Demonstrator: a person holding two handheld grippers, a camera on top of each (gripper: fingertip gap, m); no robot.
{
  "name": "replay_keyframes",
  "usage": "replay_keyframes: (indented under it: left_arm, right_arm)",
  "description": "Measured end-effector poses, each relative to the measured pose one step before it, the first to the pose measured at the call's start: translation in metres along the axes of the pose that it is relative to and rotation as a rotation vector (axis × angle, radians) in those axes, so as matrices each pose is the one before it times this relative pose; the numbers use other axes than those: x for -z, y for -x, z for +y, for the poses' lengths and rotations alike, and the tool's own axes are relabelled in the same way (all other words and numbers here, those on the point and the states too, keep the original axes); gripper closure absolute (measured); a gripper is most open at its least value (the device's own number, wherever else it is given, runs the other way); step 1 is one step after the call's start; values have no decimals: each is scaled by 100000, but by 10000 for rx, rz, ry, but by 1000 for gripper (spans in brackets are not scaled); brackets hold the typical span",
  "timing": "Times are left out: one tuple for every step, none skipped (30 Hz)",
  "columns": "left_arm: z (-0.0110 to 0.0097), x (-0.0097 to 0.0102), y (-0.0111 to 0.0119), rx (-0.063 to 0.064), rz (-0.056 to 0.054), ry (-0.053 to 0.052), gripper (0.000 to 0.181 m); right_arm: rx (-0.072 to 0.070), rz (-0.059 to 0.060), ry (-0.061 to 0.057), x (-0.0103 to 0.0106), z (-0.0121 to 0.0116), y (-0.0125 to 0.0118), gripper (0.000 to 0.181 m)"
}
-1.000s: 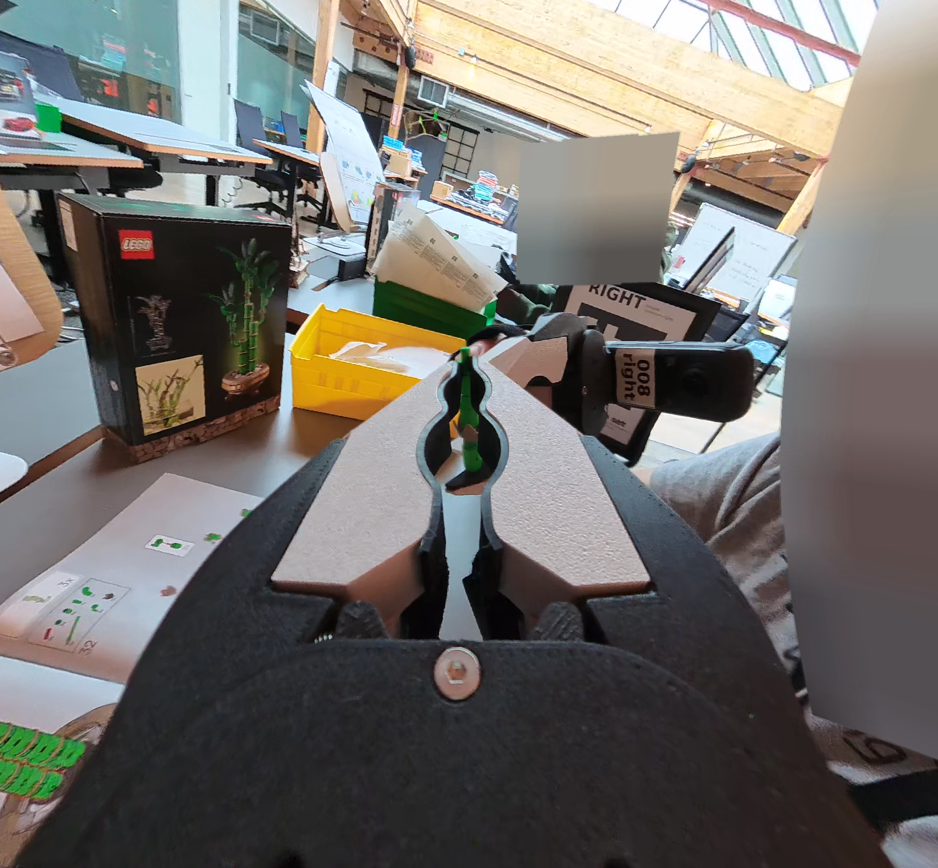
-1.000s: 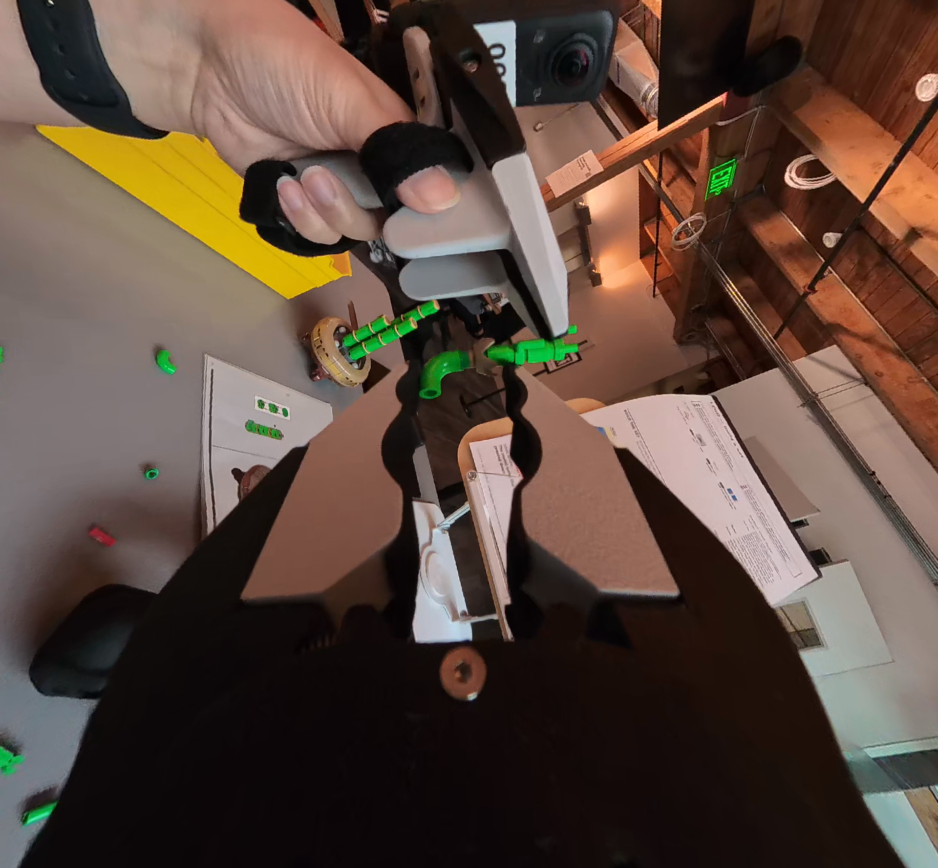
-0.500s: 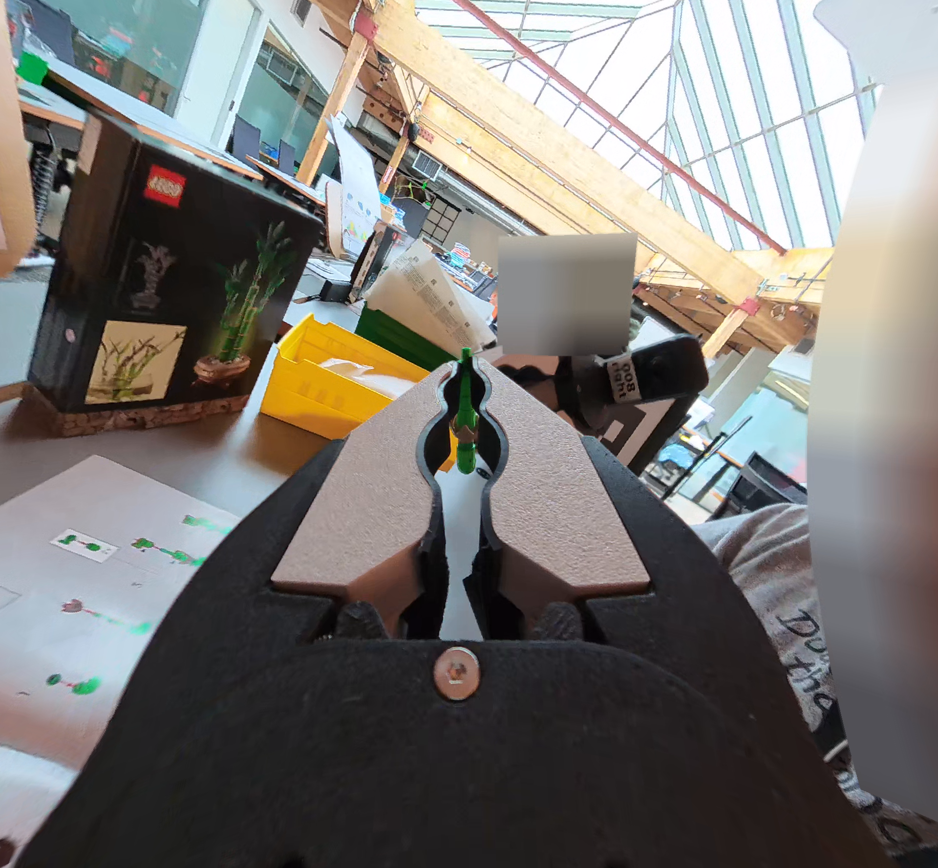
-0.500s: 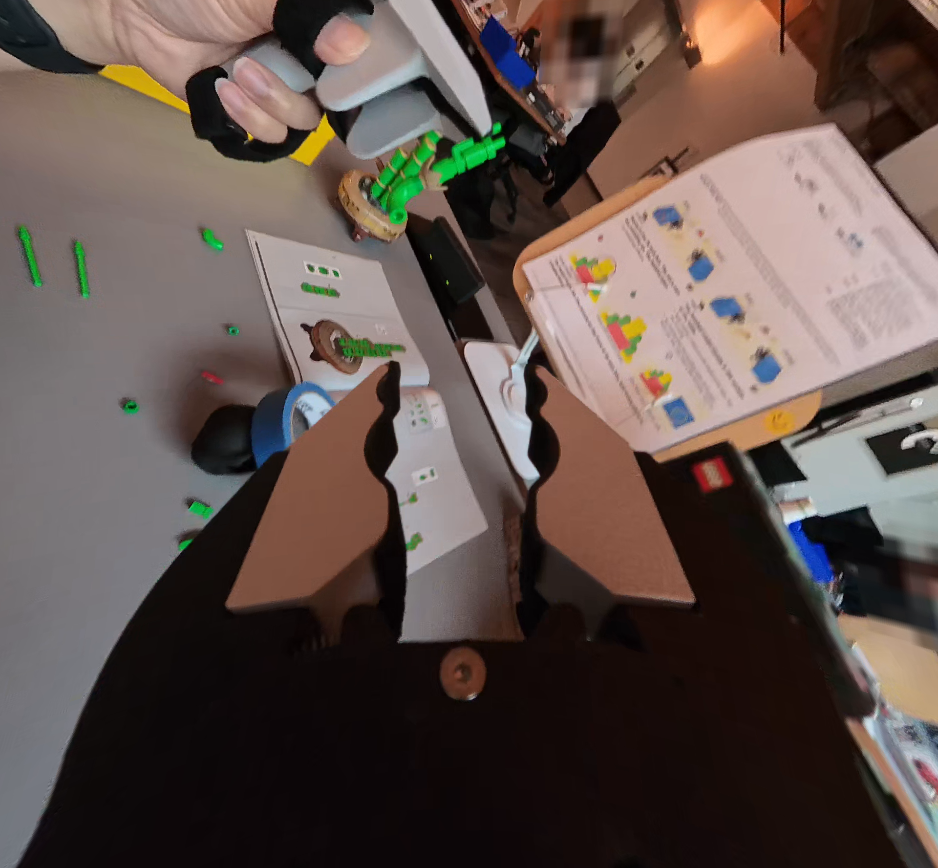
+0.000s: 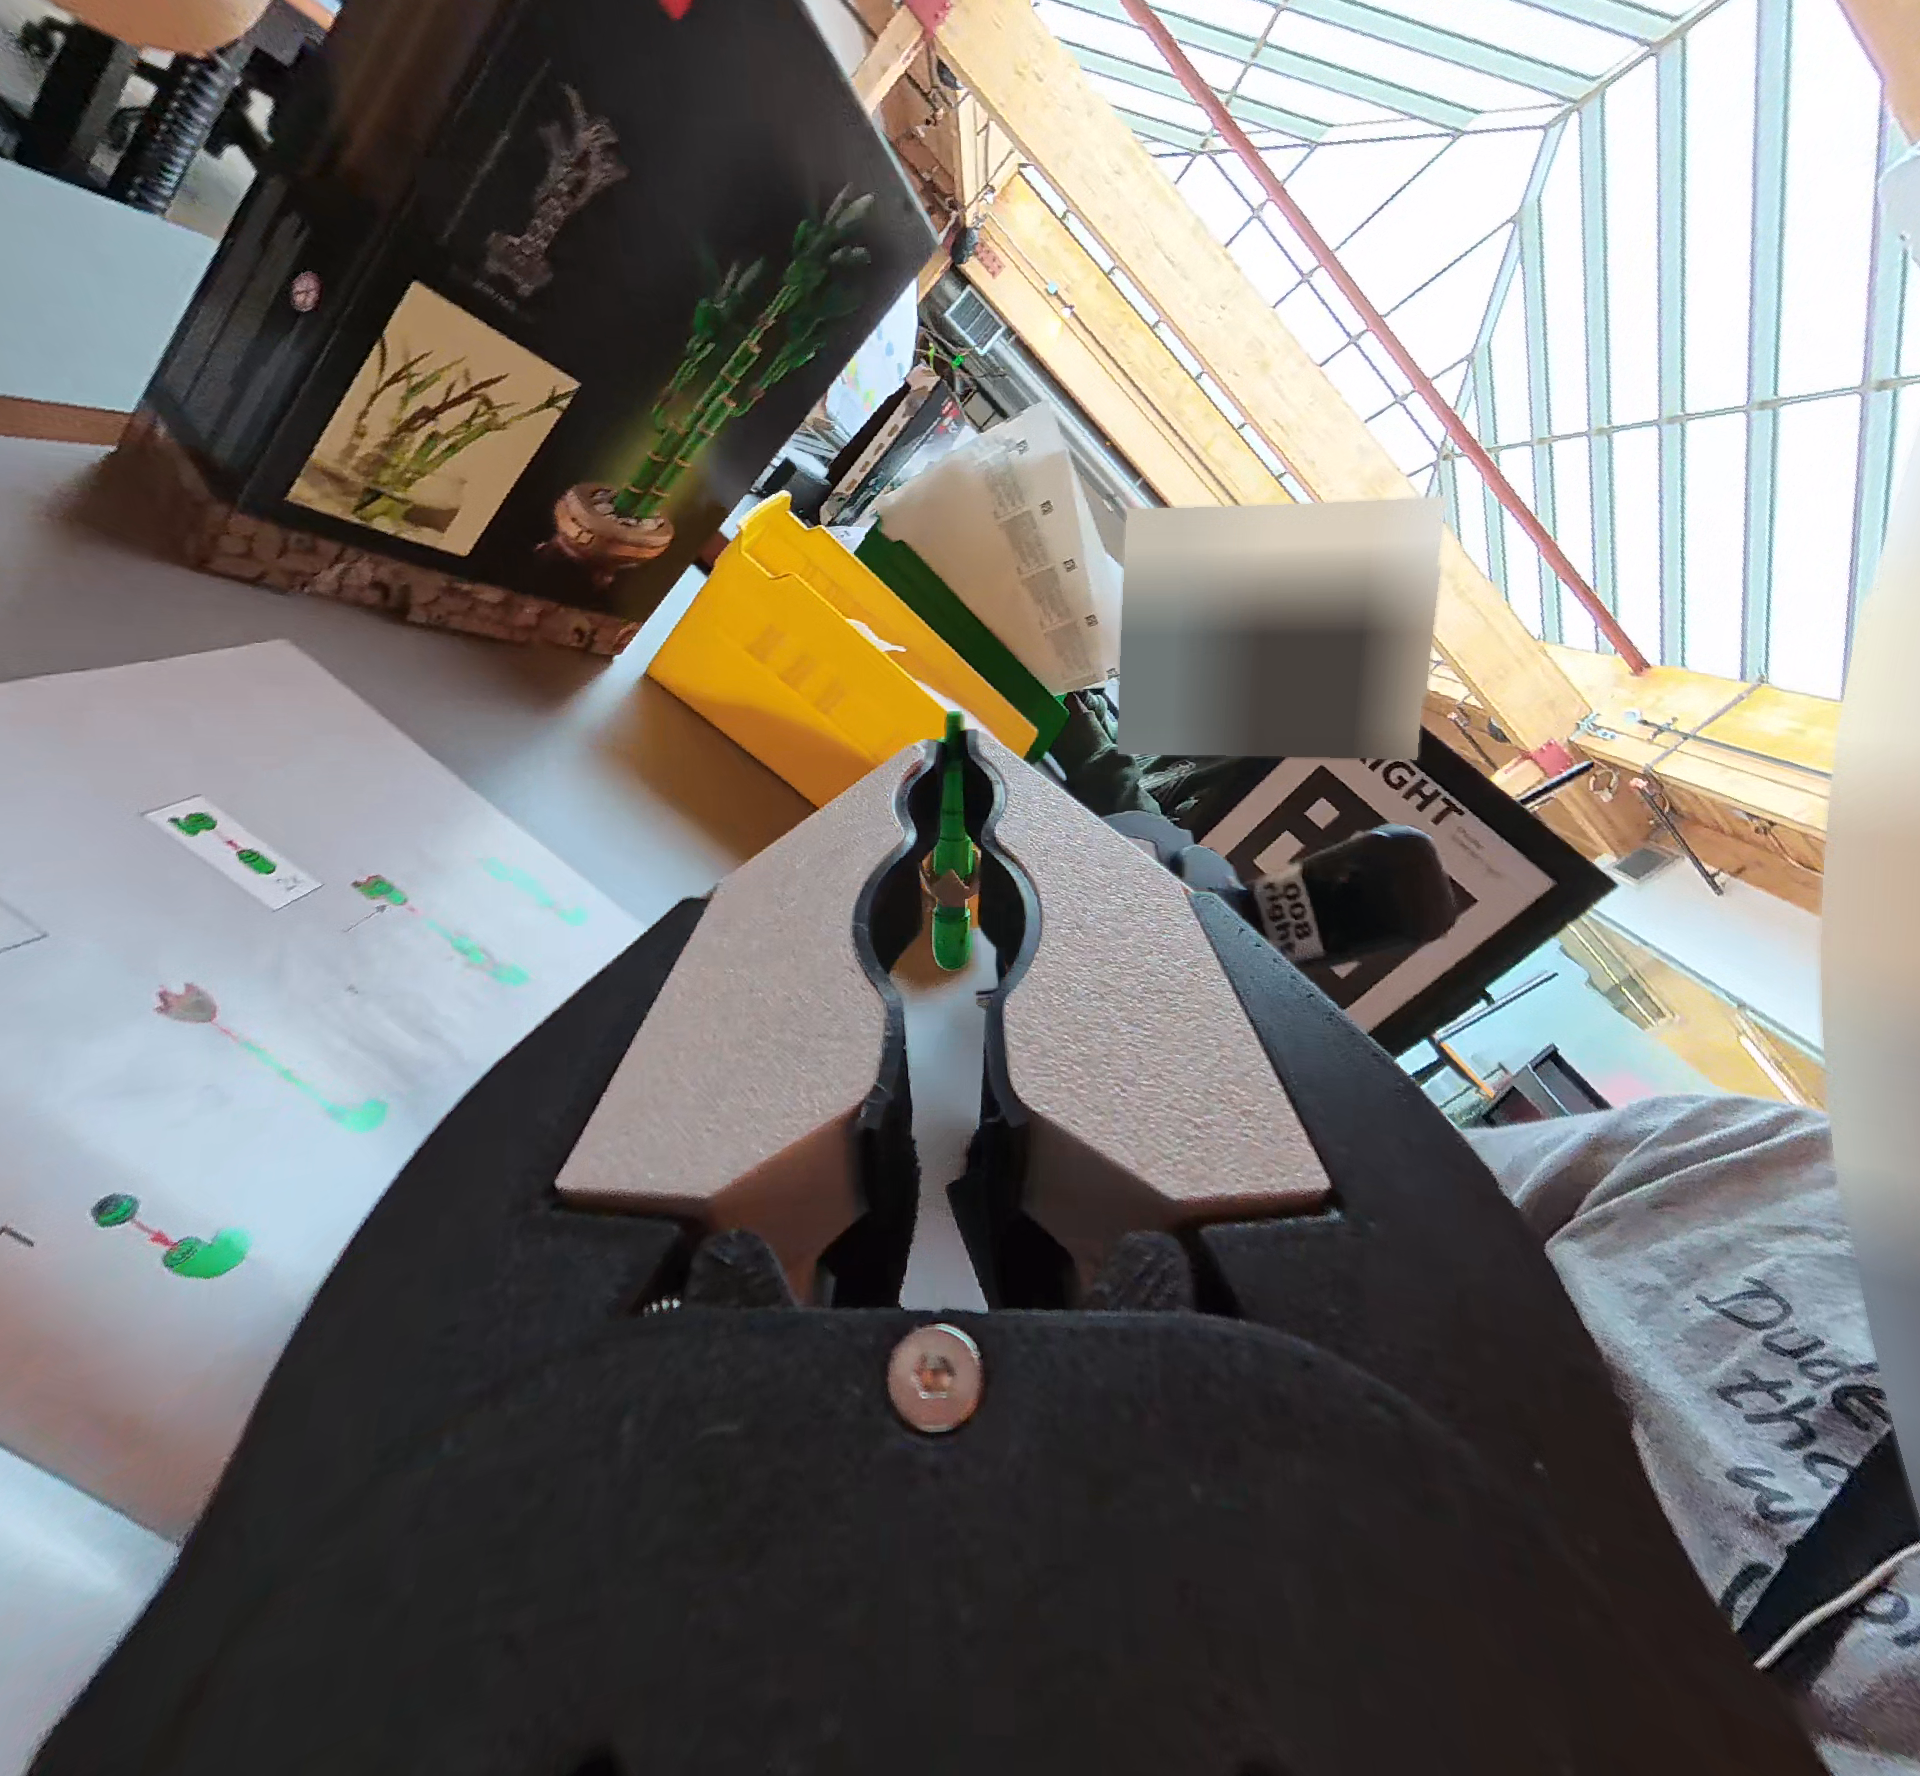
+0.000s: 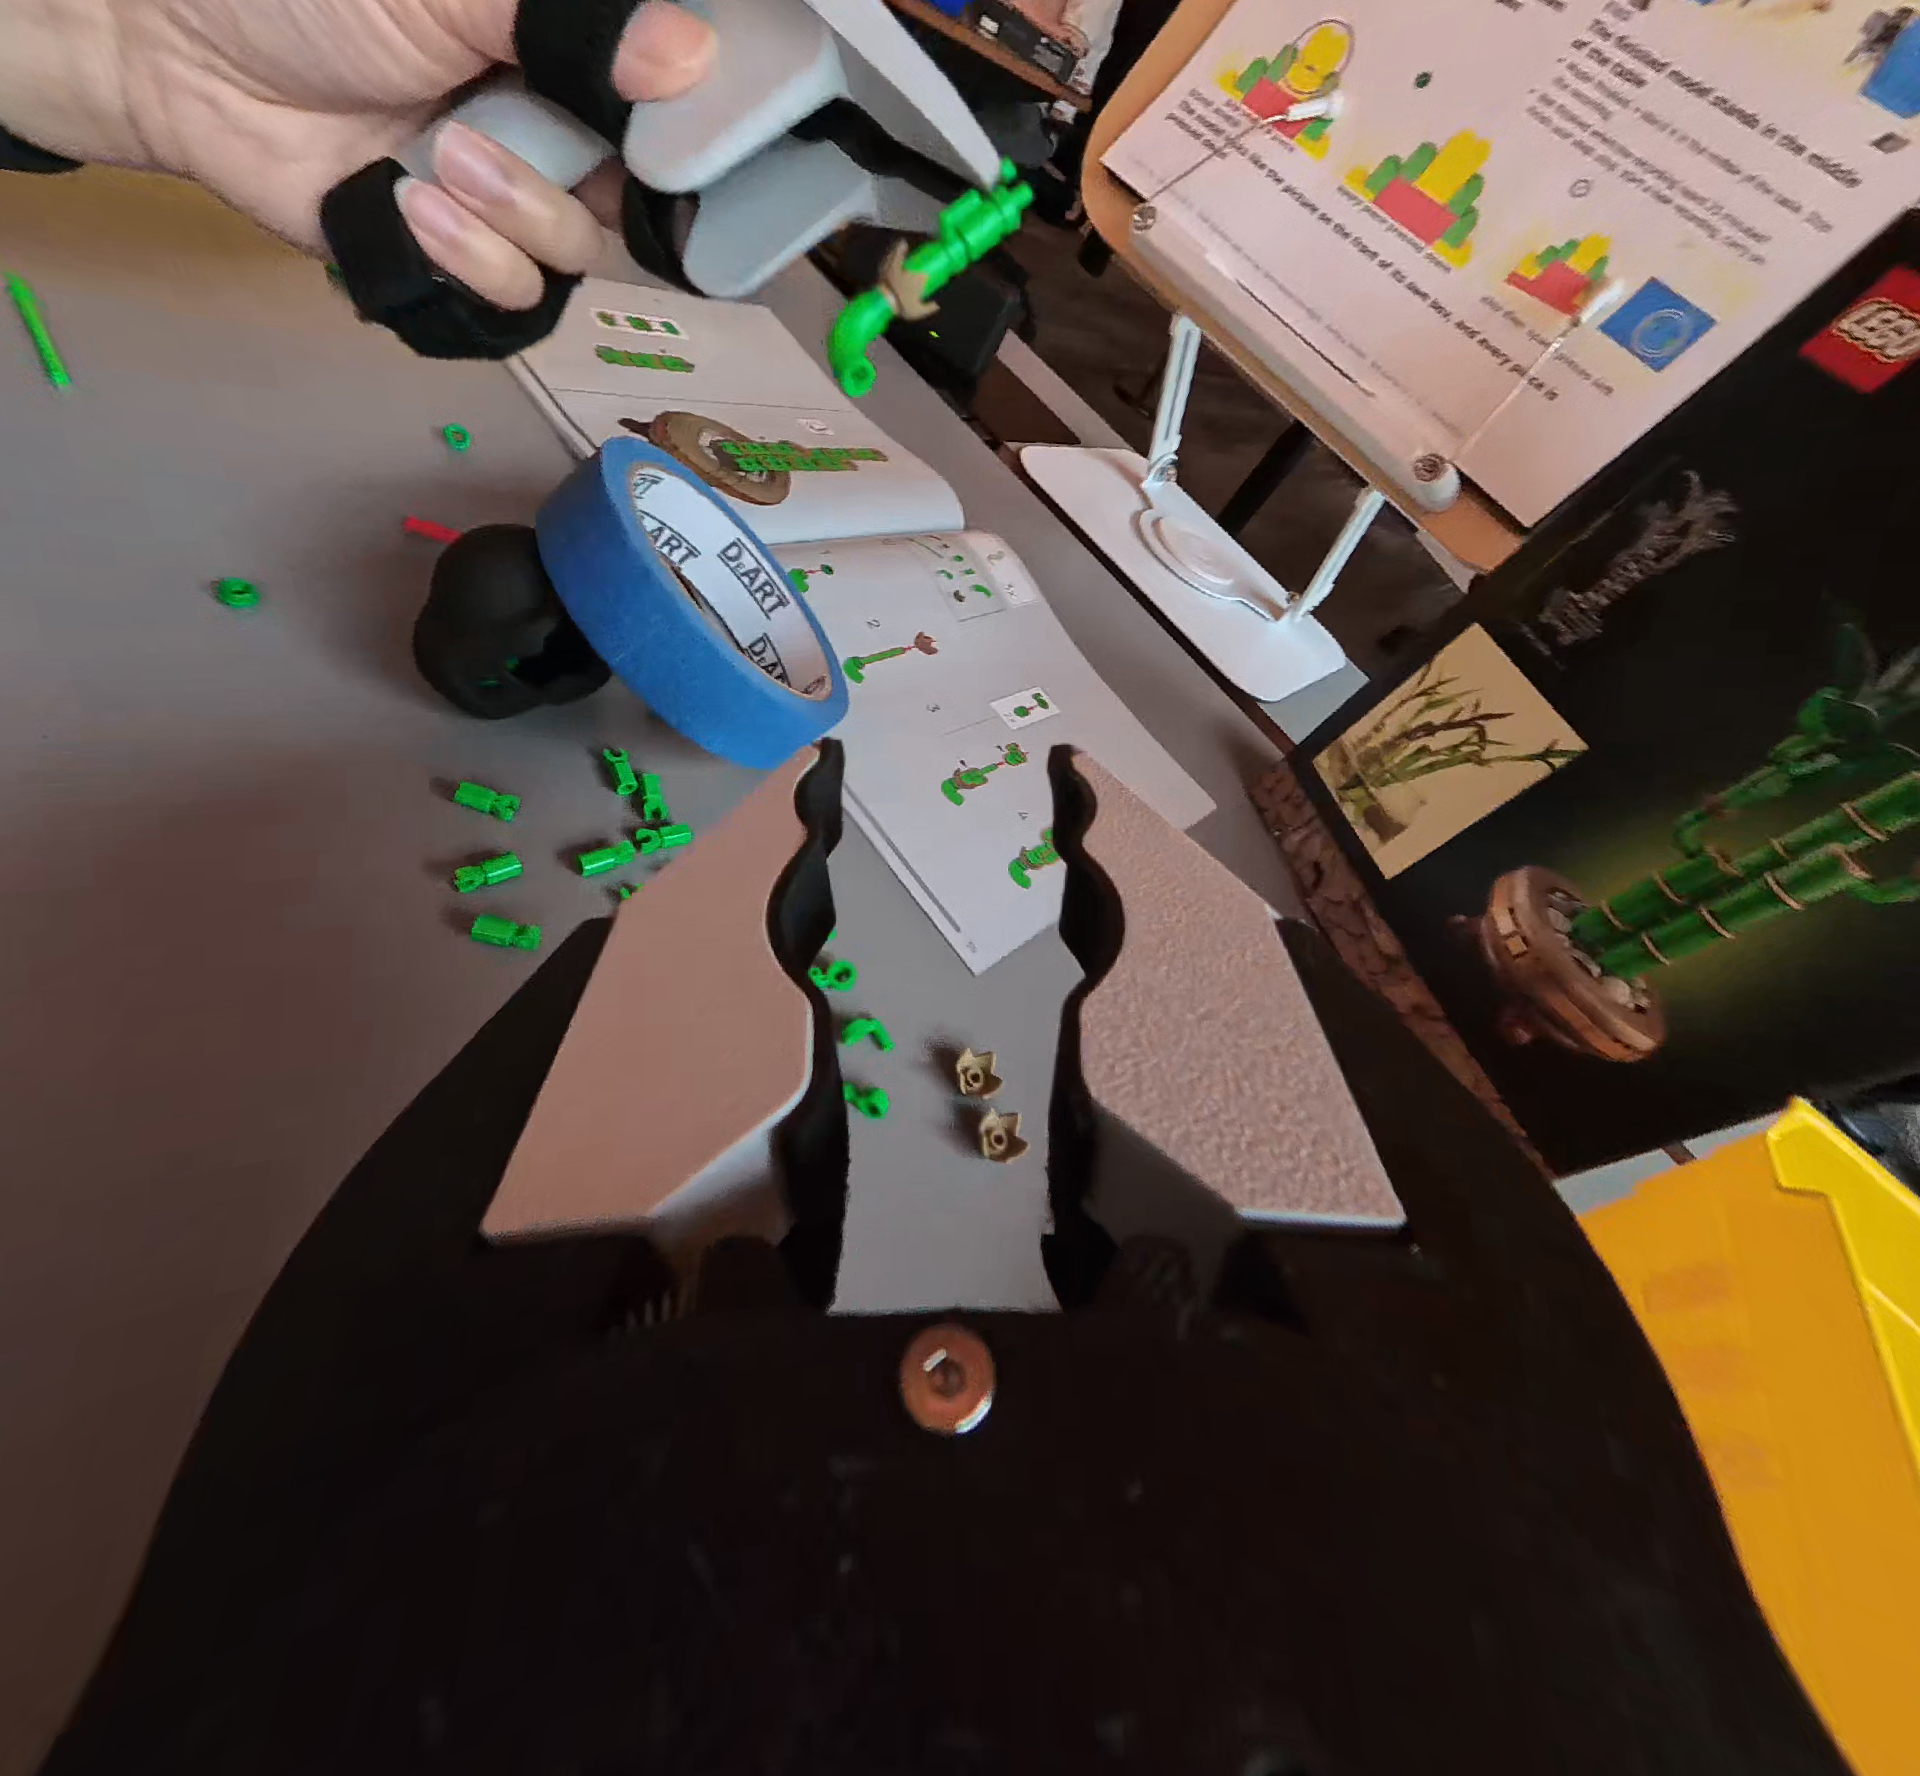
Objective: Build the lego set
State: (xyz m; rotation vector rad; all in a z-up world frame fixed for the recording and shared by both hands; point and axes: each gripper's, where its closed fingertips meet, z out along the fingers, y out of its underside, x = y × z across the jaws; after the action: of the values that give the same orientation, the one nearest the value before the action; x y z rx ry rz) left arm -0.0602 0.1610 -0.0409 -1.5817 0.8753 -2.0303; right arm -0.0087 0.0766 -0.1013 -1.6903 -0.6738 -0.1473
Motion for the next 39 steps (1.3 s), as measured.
replay_keyframes:
  left_arm:
    - [171,-58,330,49,-96,1,181]
    - [152,-50,267,55,-97,8,181]
    - [92,-34,189,74,-99,-18,181]
    - [37,-43,29,105,-66,-69,181]
    - [40,-64,-112,105,-38,-65,181]
    - [93,-104,-186,44,-57,-33,181]
    - [163,-146,-236,-28,-78,-8,181]
    - [248,-180,-233,-65,-113,21,181]
    - [328,-212,-177,-105,-146,62,181]
    - [436,-210,-22,-122,-225,117,181]
    - [407,-183,22,-116,-220,103,181]
    - [296,-159,-142,-107,-69,34,181]
    - [253,-166,-205,-47,25,27,181]
    - [235,-202,-259,1,112,64,181]
    - [264,-221,-201,25,123,115,181]
    - [229,-183,-140,21,118,88,181]
    - [158,-148,-173,36,148,34,180]
    - [72,-115,-250,79,204,-31,181]
    - [74,-113,-223,112,186,-23,181]
    - [197,-110,-34,97,45,74,181]
    - [207,-120,-19,9,10,91,181]
    - [180,-103,-56,-29,9,67,181]
    - [145,-102,-73,-18,12,41,181]
    - [123,-92,-108,-6,39,35,181]
    - [156,-117,-119,7,59,64,181]
    - [199,-115,-32,13,18,87,181]
    - [175,-106,-10,-2,15,58,181]
    - [149,-99,-4,7,36,51,180]
    - [56,-59,-49,46,92,5,181]
    - [-11,-37,-144,99,170,-1,181]
    - [-33,-13,-177,127,216,23,177]
    - [-122,5,9,151,89,6,165]
    - [-228,92,164,117,-28,-26,153]
    - [-305,180,128,23,-40,-43,149]
    - [-364,270,107,-63,-70,-52,147]
    - [-422,344,135,-122,-134,-50,146]
    - [-459,391,105,-176,-152,-44,146]
    - [-492,422,66,-198,-147,-43,147]
    - [-529,448,39,-191,-133,-63,148]
  right_arm:
    - [159,-80,5,-163,-182,403,143]
    - [199,-67,-55,-141,-221,446,144]
    - [122,-84,-41,-137,-206,470,145]
    - [7,-136,-102,-138,-322,544,145]
    - [-77,-215,-151,-132,-432,637,146]
    - [-84,-181,-171,-146,-477,550,149]
    - [-47,-32,-157,-127,-460,296,151]
    - [20,39,-139,-124,-417,184,152]
    - [77,74,-108,-115,-331,118,152]
    - [83,142,-75,-111,-233,17,153]
    - [79,155,-39,-106,-121,-19,153]
    - [94,89,-30,-109,-76,43,153]
    - [72,31,-26,-99,-35,76,153]
    - [9,16,-20,-123,-26,54,153]
    - [-7,-15,-25,-117,-60,56,153]
    - [8,51,-27,-95,-89,-54,152]
    - [60,121,-18,-88,-98,-191,152]
    - [71,200,2,-50,-67,-310,152]
    - [34,210,42,-48,-1,-339,153]
    - [4,133,27,6,21,-243,153]
    - [-13,18,-5,44,6,-65,155]
    - [-21,-44,10,45,59,32,158]
    - [7,41,55,29,138,-87,158]
    - [58,-31,62,28,129,26,160]
    - [64,-109,51,31,119,162,167]
    - [51,-122,63,11,137,181,174]
    - [33,-65,114,-7,228,84,175]
    - [58,-75,110,18,198,86,175]
    - [41,-50,25,109,54,25,175]
    - [-12,1,-34,107,-25,-57,175]
    - [20,4,34,83,96,-91,175]
    - [79,101,119,59,242,-267,175]
    - [132,154,97,55,270,-406,175]
    - [81,127,76,36,272,-425,175]
    - [6,32,54,-23,301,-312,175]
    - [-47,22,104,-100,418,-309,175]
    - [-47,-2,97,-145,436,-264,175]
    - [58,-68,82,-165,400,-128,175]
    - [203,39,148,-174,460,-275,175]
